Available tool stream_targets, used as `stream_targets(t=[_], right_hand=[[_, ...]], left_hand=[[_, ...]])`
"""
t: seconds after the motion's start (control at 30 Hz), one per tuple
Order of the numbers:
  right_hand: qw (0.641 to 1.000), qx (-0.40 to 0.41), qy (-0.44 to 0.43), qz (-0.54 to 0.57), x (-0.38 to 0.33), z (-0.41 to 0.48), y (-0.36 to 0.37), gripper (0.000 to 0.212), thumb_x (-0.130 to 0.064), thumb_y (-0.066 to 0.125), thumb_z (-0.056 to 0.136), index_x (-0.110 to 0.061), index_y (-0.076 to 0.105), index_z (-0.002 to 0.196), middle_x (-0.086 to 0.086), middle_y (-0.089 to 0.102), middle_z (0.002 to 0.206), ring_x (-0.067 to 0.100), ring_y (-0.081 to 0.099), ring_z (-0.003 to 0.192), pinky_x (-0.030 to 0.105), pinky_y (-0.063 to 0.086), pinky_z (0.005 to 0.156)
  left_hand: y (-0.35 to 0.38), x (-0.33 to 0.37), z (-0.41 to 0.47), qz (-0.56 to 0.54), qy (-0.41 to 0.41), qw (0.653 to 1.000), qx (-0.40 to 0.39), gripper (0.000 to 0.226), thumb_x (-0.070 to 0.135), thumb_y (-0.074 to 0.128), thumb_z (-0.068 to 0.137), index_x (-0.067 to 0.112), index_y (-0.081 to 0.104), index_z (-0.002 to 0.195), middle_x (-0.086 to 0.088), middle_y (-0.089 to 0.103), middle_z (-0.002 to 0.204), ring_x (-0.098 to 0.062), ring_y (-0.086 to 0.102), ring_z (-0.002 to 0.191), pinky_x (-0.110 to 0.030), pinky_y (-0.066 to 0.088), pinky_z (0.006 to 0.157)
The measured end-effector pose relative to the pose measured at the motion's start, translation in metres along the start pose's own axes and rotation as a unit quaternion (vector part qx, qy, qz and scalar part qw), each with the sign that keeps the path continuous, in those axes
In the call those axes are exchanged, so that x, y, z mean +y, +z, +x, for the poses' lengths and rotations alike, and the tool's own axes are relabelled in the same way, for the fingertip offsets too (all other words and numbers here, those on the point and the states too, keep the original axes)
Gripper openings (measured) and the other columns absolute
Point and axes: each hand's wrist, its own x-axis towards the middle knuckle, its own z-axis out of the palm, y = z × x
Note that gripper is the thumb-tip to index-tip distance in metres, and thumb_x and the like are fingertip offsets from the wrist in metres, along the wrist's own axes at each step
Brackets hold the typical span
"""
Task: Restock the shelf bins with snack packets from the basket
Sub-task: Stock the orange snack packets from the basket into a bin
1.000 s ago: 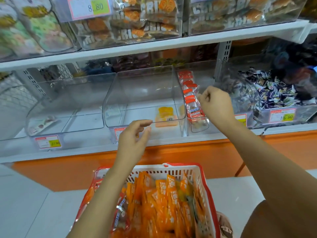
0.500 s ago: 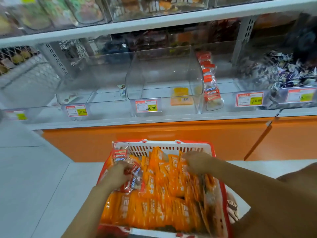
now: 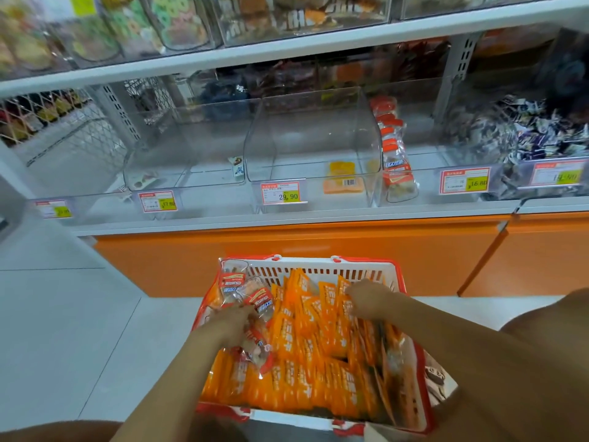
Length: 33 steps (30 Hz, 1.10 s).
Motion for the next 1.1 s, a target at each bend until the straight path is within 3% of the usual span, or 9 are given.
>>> stream_targets(t=[0.2,0.3,0.4,0.47,0.57,0.73,0.83,1.0,1.1], right_hand=[[1.0,-0.005,0.01,0.006,0.004,0.002,0.002,0.024,-0.028,0.054,0.09,-0.019,0.057,0.112,0.001,0.059,0.104,0.015,0.056,0.094,0.031,0.05,0.087],[0.998,0.012,-0.007,0.064,-0.003,-0.001,-0.014,0.04,-0.032,0.056,0.091,-0.019,0.053,0.129,0.001,0.058,0.124,0.017,0.057,0.107,0.031,0.048,0.094],[0.967,-0.002,-0.056,0.247,-0.011,-0.014,-0.062,0.051,-0.051,0.054,0.091,-0.019,0.055,0.131,-0.002,0.057,0.131,0.014,0.057,0.114,0.029,0.047,0.094],[0.899,-0.067,-0.102,0.421,-0.018,-0.029,-0.104,0.06,-0.061,0.056,0.082,-0.019,0.059,0.126,0.0,0.063,0.124,0.014,0.063,0.108,0.03,0.051,0.092],[0.813,-0.063,-0.144,0.561,-0.018,-0.05,-0.157,0.053,-0.046,0.065,0.075,-0.016,0.06,0.118,0.007,0.066,0.12,0.02,0.066,0.107,0.033,0.052,0.093],[0.827,0.084,-0.146,0.537,0.013,-0.076,-0.224,0.033,-0.011,0.068,0.084,0.003,0.063,0.113,0.012,0.07,0.11,0.017,0.068,0.097,0.025,0.056,0.083],[0.843,0.19,-0.13,0.487,0.051,-0.089,-0.257,0.028,-0.009,0.072,0.079,0.002,0.068,0.105,0.006,0.073,0.094,0.016,0.068,0.085,0.033,0.056,0.083],[0.756,0.376,-0.08,0.529,0.106,-0.086,-0.279,0.015,0.0,0.071,0.079,-0.014,0.069,0.084,0.001,0.069,0.078,0.014,0.063,0.077,0.037,0.052,0.091],[0.801,0.384,-0.024,0.459,0.129,-0.072,-0.273,0.015,0.001,0.074,0.077,-0.009,0.067,0.086,0.009,0.06,0.078,0.02,0.055,0.077,0.037,0.049,0.081]], left_hand=[[-0.011,0.0,-0.008,-0.033,0.016,0.998,-0.057,0.032,0.029,0.073,0.082,0.014,0.068,0.11,0.001,0.067,0.108,-0.014,0.06,0.095,-0.02,0.046,0.075],[-0.036,0.003,-0.018,-0.141,0.089,0.986,-0.022,0.005,0.014,0.066,0.087,0.016,0.07,0.086,0.007,0.066,0.083,-0.006,0.062,0.071,-0.013,0.045,0.062],[-0.076,0.022,-0.035,-0.307,0.143,0.939,0.067,0.011,0.012,0.067,0.087,0.016,0.066,0.076,0.004,0.065,0.073,-0.005,0.061,0.061,-0.017,0.048,0.062],[-0.101,0.039,-0.043,-0.389,0.17,0.894,0.143,0.006,0.012,0.066,0.087,0.009,0.064,0.082,-0.001,0.064,0.073,-0.01,0.059,0.062,-0.017,0.046,0.061],[-0.13,0.073,-0.049,-0.49,0.211,0.811,0.239,0.008,0.012,0.067,0.088,0.006,0.062,0.085,-0.006,0.064,0.075,-0.016,0.056,0.065,-0.023,0.043,0.06],[-0.173,0.137,-0.041,-0.539,0.252,0.74,0.313,0.009,0.009,0.062,0.089,0.015,0.061,0.082,0.002,0.062,0.07,-0.005,0.058,0.06,-0.018,0.047,0.058],[-0.194,0.166,-0.026,-0.505,0.256,0.746,0.35,0.01,0.009,0.063,0.089,0.019,0.062,0.091,0.004,0.067,0.088,-0.009,0.063,0.082,-0.018,0.052,0.076],[-0.207,0.194,0.004,-0.374,0.222,0.805,0.404,0.022,0.012,0.061,0.089,0.019,0.063,0.109,0.006,0.064,0.11,-0.009,0.058,0.104,-0.009,0.038,0.087],[-0.205,0.203,0.018,-0.307,0.208,0.834,0.41,0.027,0.014,0.058,0.091,0.015,0.062,0.118,0.004,0.062,0.119,-0.009,0.055,0.109,0.0,0.029,0.078]])
